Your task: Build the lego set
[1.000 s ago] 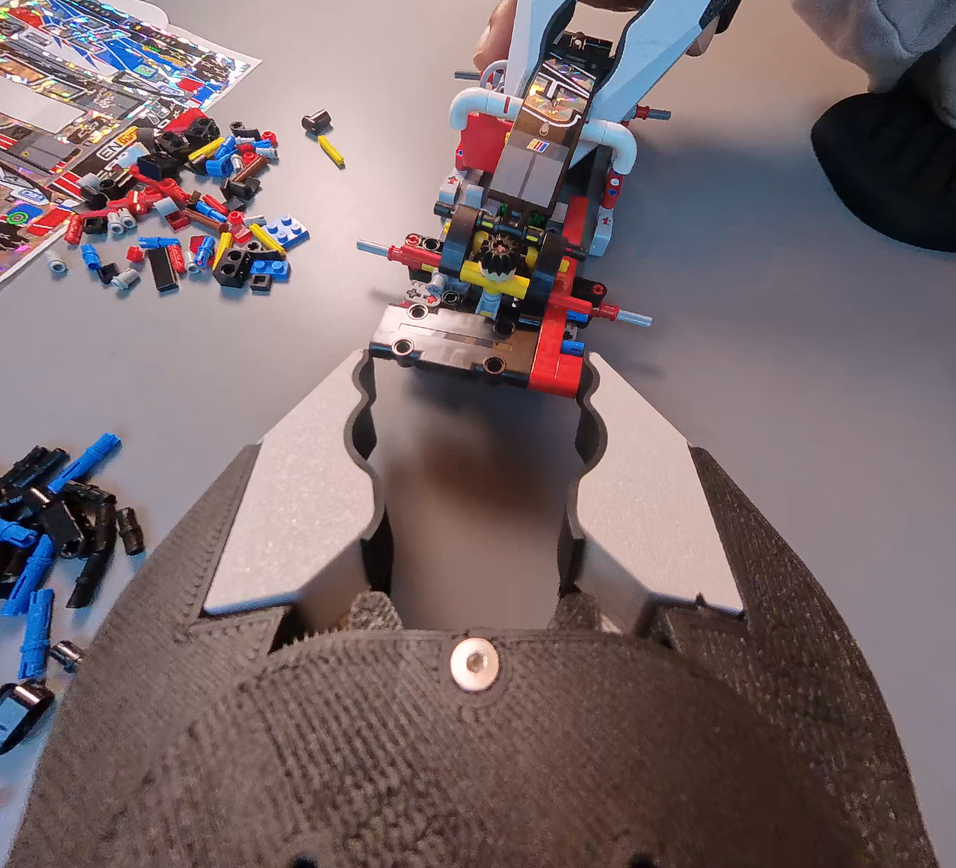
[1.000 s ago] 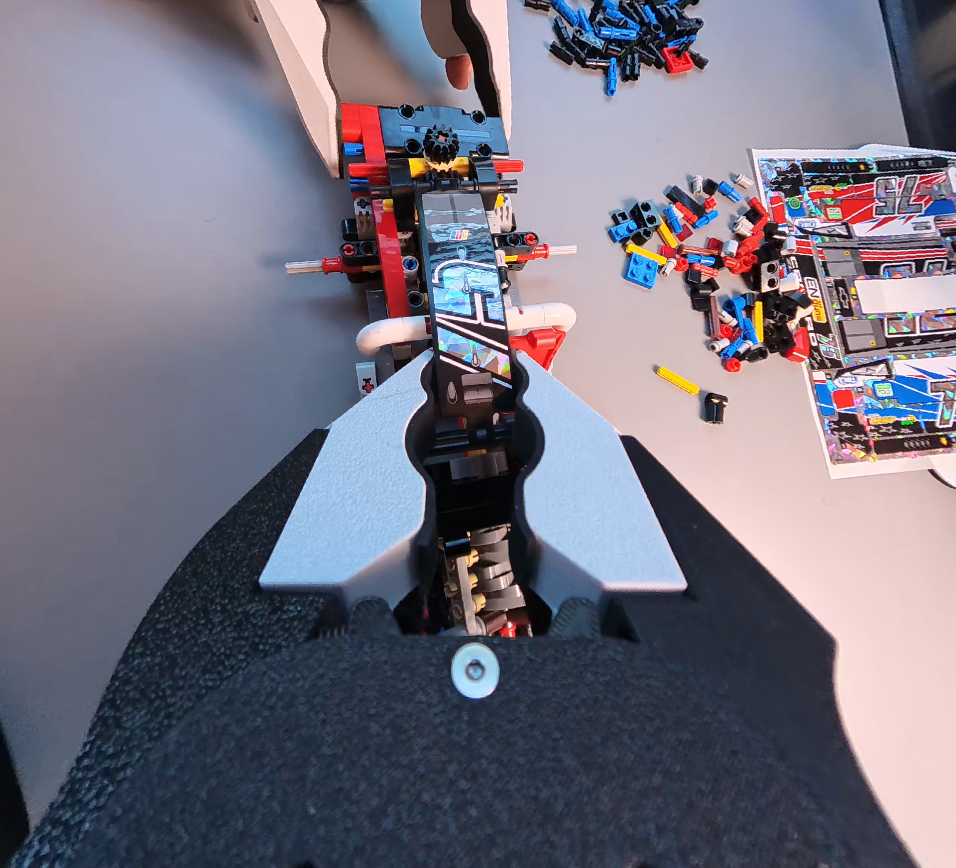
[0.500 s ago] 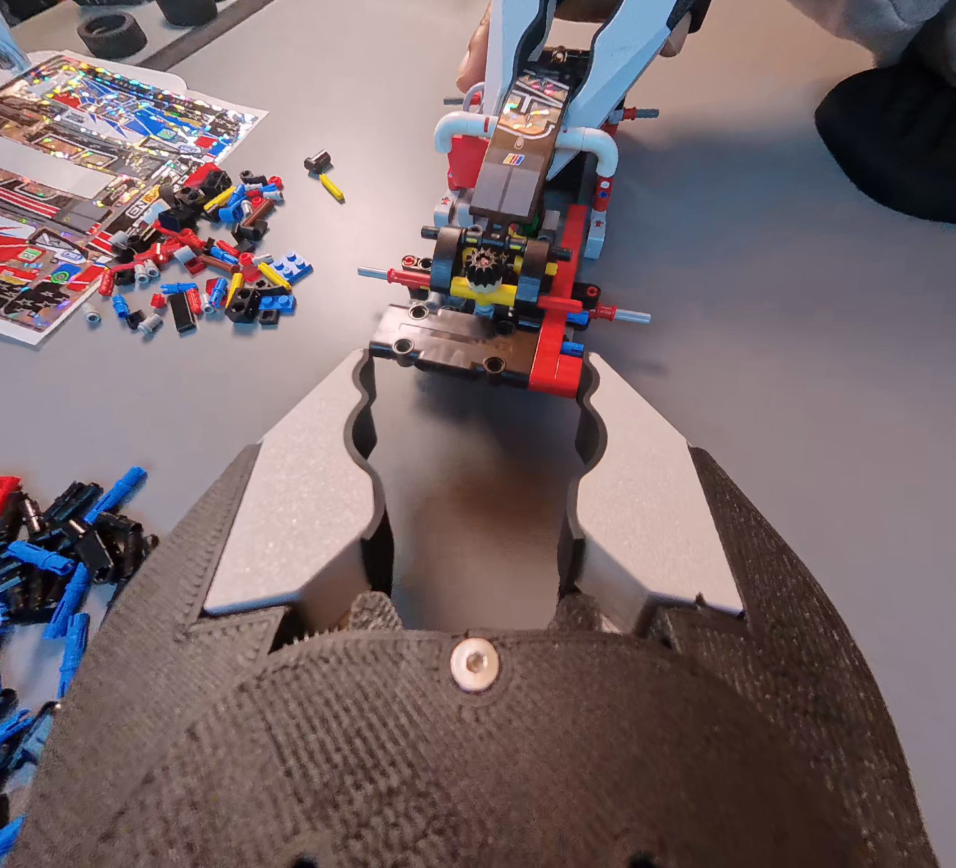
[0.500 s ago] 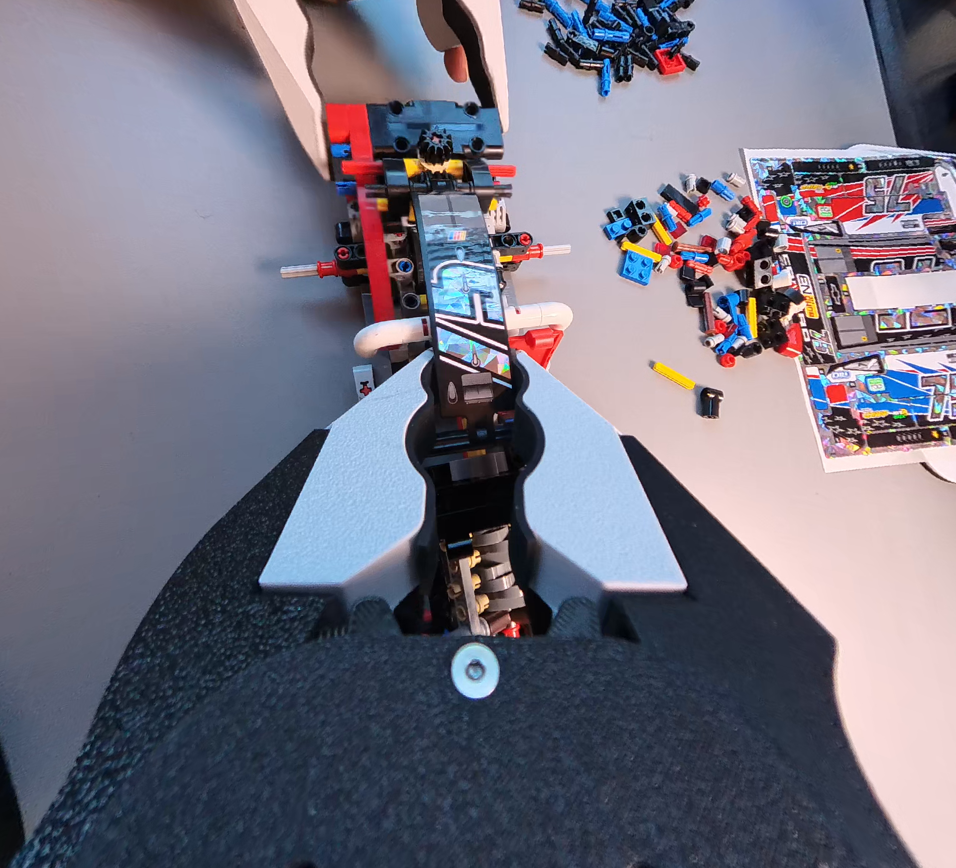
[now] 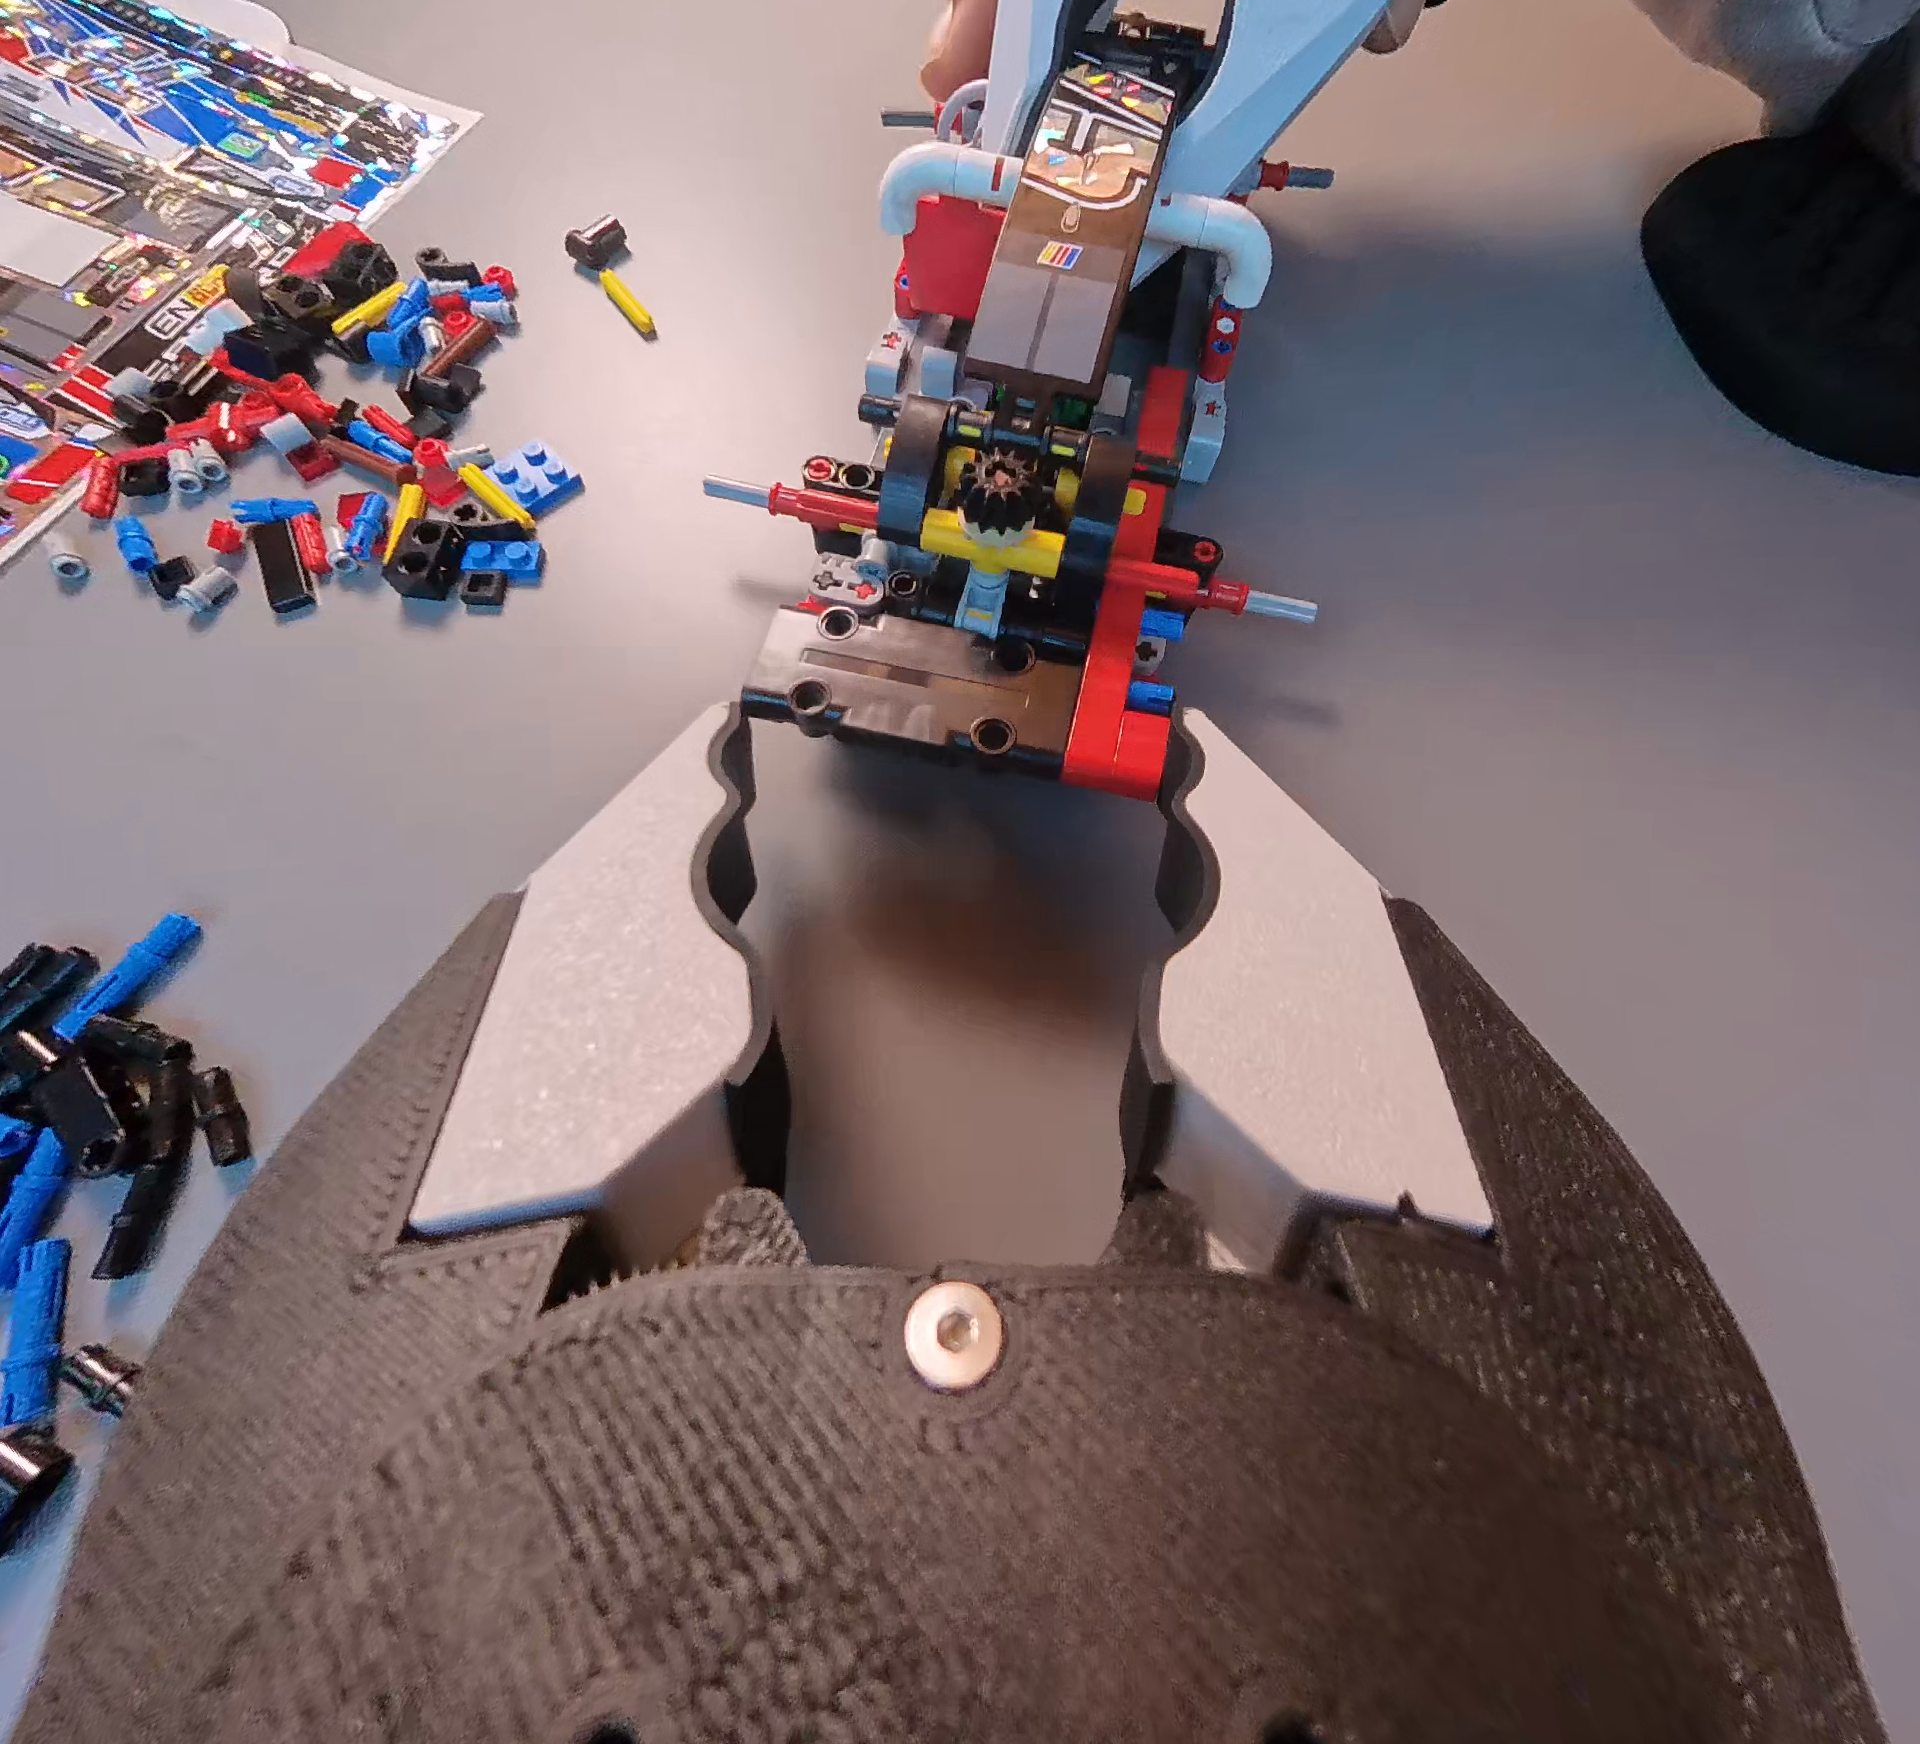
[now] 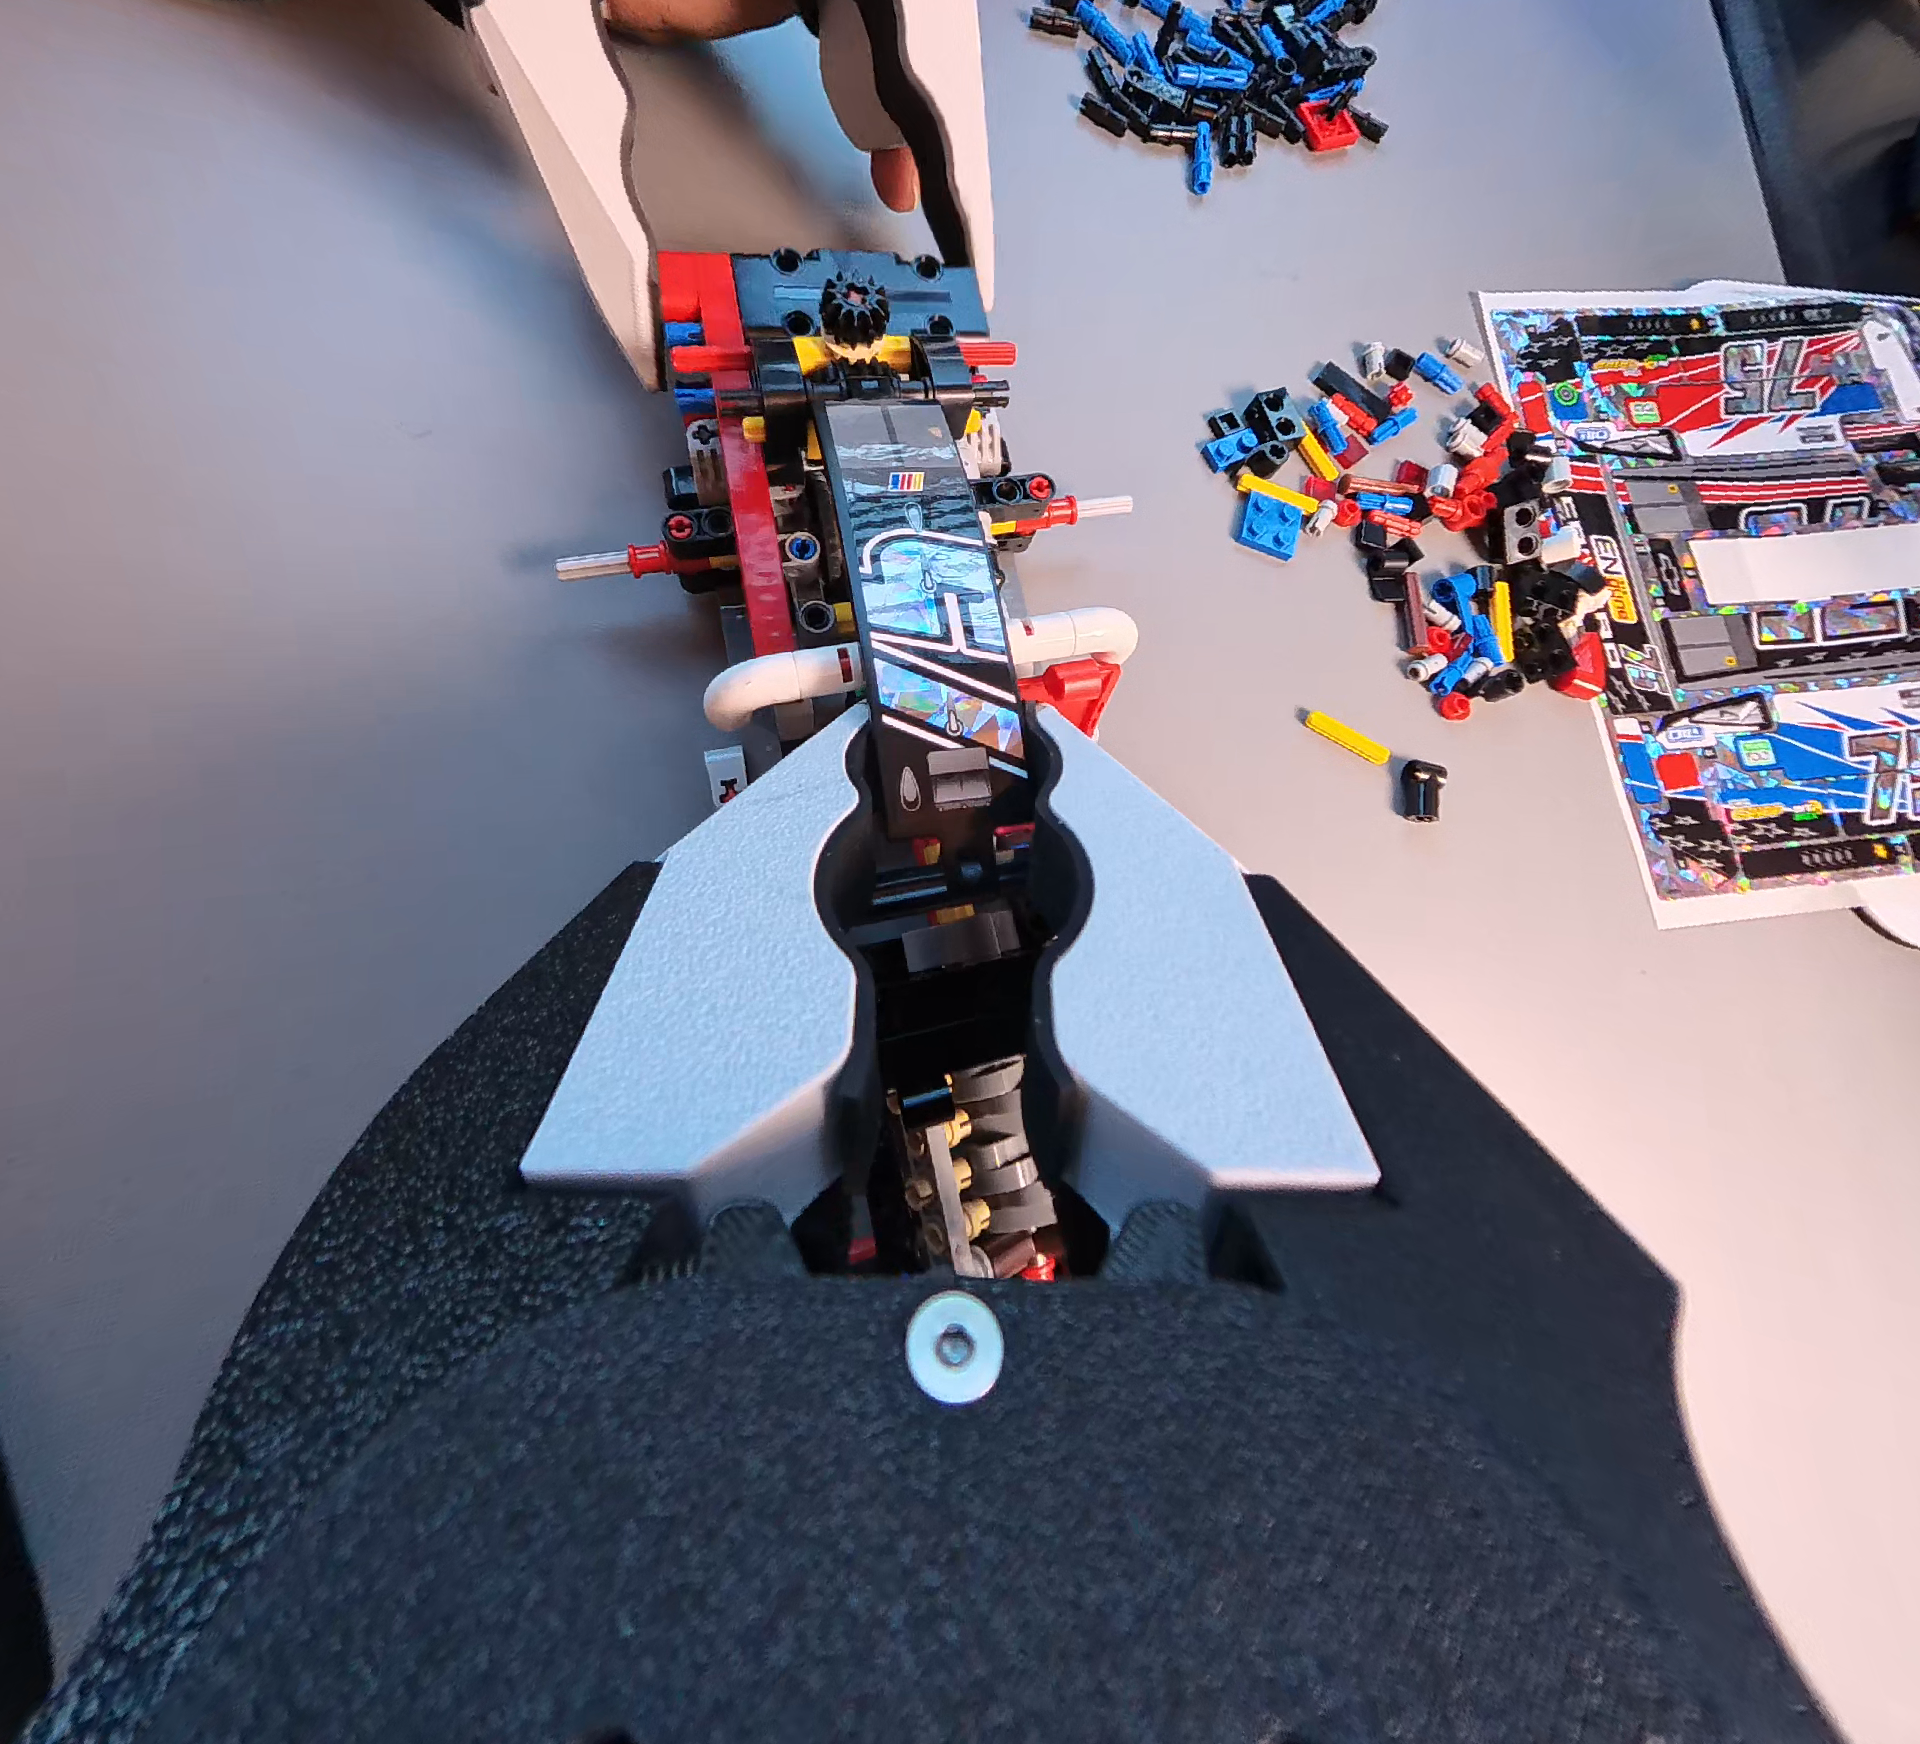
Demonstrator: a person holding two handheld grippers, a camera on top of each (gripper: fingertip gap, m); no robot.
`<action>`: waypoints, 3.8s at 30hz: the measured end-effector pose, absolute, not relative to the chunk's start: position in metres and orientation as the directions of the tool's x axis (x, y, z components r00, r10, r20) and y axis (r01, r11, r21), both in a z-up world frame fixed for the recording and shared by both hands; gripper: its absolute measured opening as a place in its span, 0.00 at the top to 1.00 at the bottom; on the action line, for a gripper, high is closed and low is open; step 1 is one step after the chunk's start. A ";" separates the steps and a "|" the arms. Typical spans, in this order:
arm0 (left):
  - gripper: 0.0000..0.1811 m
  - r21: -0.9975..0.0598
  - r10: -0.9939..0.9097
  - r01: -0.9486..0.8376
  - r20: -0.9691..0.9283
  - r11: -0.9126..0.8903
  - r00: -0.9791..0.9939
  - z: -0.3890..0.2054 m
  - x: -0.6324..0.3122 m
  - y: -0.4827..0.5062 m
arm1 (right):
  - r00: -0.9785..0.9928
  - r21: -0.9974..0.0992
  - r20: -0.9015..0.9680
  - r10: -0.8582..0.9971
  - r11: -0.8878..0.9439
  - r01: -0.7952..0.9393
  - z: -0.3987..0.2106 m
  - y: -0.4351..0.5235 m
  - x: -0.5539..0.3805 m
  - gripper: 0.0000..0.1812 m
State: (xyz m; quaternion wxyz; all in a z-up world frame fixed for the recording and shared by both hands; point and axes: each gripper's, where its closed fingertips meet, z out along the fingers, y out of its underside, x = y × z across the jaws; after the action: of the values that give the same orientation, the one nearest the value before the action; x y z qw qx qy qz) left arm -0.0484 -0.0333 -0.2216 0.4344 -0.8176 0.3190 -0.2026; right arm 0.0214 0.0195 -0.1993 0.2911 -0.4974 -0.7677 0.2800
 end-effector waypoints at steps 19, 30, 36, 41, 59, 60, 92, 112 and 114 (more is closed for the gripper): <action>0.57 -0.817 -0.709 -0.366 0.072 -0.445 0.702 -0.228 -0.047 -0.036 | -0.333 -0.727 0.154 0.930 0.336 0.599 -0.198 0.018 0.024 0.82; 0.57 -0.826 -0.699 -0.379 0.026 -0.418 0.714 -0.226 -0.048 -0.033 | -0.303 -0.714 0.241 0.922 0.380 0.588 -0.165 0.014 0.035 0.82; 0.57 -0.834 -0.691 -0.372 0.015 -0.407 0.723 -0.224 -0.048 -0.030 | -0.375 -0.607 0.320 0.870 0.492 0.623 -0.168 -0.037 0.033 0.96; 0.57 -0.839 -0.680 -0.374 -0.006 -0.396 0.734 -0.222 -0.048 -0.028 | -0.275 -0.489 0.405 0.872 0.461 0.741 -0.201 -0.033 0.017 0.95; 0.57 -0.843 -0.670 -0.367 -0.011 -0.393 0.742 -0.221 -0.049 -0.024 | -0.319 -0.301 0.401 0.859 0.452 0.840 -0.214 -0.017 0.005 0.96; 0.57 -0.844 -0.669 -0.363 -0.007 -0.394 0.743 -0.220 -0.050 -0.024 | -0.308 -0.309 0.396 0.865 0.442 0.842 -0.214 -0.016 0.004 0.96; 0.67 -0.838 -0.648 -0.361 -0.012 -0.408 0.761 -0.222 -0.061 -0.024 | -0.036 -0.608 0.284 0.958 0.209 0.766 -0.165 0.006 0.040 0.88; 0.59 -0.841 -0.673 -0.361 0.006 -0.404 0.740 -0.221 -0.061 -0.029 | -0.015 -0.649 0.314 0.949 0.226 0.727 -0.177 0.046 0.052 0.77; 0.59 -0.842 -0.674 -0.360 0.006 -0.402 0.739 -0.221 -0.061 -0.029 | -0.127 -0.569 0.340 0.932 0.311 0.761 -0.185 0.039 0.042 0.77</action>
State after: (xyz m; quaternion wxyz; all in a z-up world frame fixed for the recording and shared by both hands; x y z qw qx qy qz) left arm -0.0613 -0.0292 -0.2209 0.4465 -0.8185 0.3160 -0.1758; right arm 0.0417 0.0394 -0.1850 0.3302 -0.5724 -0.7393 0.1295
